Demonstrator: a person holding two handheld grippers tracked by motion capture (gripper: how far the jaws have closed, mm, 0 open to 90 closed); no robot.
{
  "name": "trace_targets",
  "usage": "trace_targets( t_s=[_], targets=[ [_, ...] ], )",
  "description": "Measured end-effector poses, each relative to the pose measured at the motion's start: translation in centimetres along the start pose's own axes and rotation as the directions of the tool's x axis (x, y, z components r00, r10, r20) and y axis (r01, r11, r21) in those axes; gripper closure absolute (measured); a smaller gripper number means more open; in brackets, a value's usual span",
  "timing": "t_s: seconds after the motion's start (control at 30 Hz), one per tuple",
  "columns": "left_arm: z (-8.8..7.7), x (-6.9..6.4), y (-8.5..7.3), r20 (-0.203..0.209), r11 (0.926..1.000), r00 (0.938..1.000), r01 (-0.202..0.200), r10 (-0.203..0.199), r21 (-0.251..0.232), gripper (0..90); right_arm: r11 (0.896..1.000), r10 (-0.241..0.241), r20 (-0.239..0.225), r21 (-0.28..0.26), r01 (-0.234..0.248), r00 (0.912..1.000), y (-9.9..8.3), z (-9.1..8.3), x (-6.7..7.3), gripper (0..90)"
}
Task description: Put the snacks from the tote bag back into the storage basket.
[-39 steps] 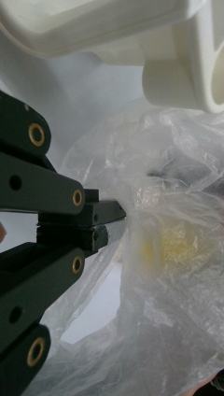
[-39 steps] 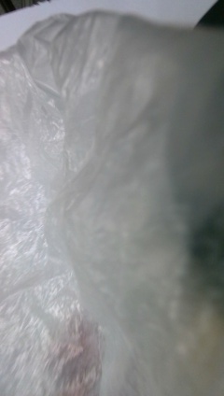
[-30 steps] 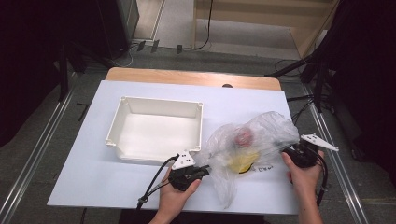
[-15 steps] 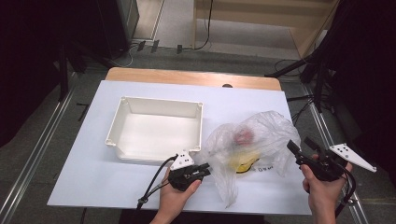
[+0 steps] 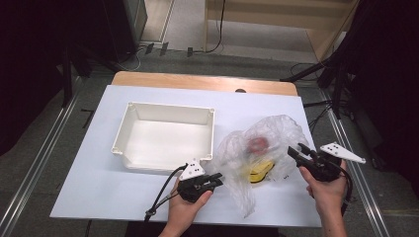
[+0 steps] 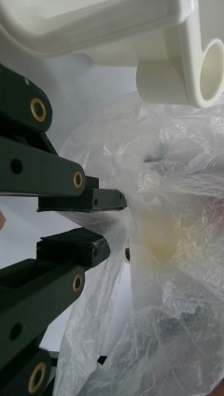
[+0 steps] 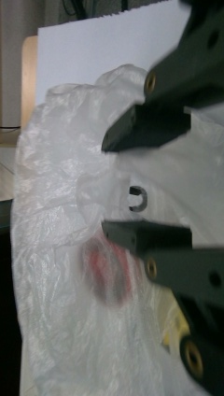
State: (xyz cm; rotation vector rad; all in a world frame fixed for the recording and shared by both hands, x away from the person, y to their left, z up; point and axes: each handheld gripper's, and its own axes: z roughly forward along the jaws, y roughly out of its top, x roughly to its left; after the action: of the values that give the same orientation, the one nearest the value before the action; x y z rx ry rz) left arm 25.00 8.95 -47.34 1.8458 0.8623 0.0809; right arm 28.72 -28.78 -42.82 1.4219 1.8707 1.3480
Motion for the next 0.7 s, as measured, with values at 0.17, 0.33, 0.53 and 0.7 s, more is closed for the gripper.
trace_targets(
  t_s=[0.17,0.33,0.53,0.7],
  targets=[
    [0.0,-0.2,0.0,-0.021,0.9999,0.9997,-0.012,0.012,-0.005,80.5,0.999,0.019,-0.016,0.031,-0.019,0.9997,0.0,0.8,0.2,90.0],
    [0.1,-0.9,-0.1,-0.111,0.9978,0.9920,-0.063,0.061,-0.021,87.9,0.999,-0.028,-0.033,-0.034,0.027,0.9991,1.1,0.9,1.3,90.0],
    [0.7,-1.4,-0.1,-0.218,0.9960,0.9722,-0.077,0.085,0.045,90.0,0.995,-0.083,-0.025,-0.063,0.081,0.9963,5.1,2.7,2.1,90.0],
    [1.2,-1.4,-0.2,-0.260,0.9909,0.9605,-0.071,0.099,0.115,90.0,0.992,-0.122,0.011,0.032,0.122,0.9924,7.6,6.9,1.2,90.0]
  ],
)
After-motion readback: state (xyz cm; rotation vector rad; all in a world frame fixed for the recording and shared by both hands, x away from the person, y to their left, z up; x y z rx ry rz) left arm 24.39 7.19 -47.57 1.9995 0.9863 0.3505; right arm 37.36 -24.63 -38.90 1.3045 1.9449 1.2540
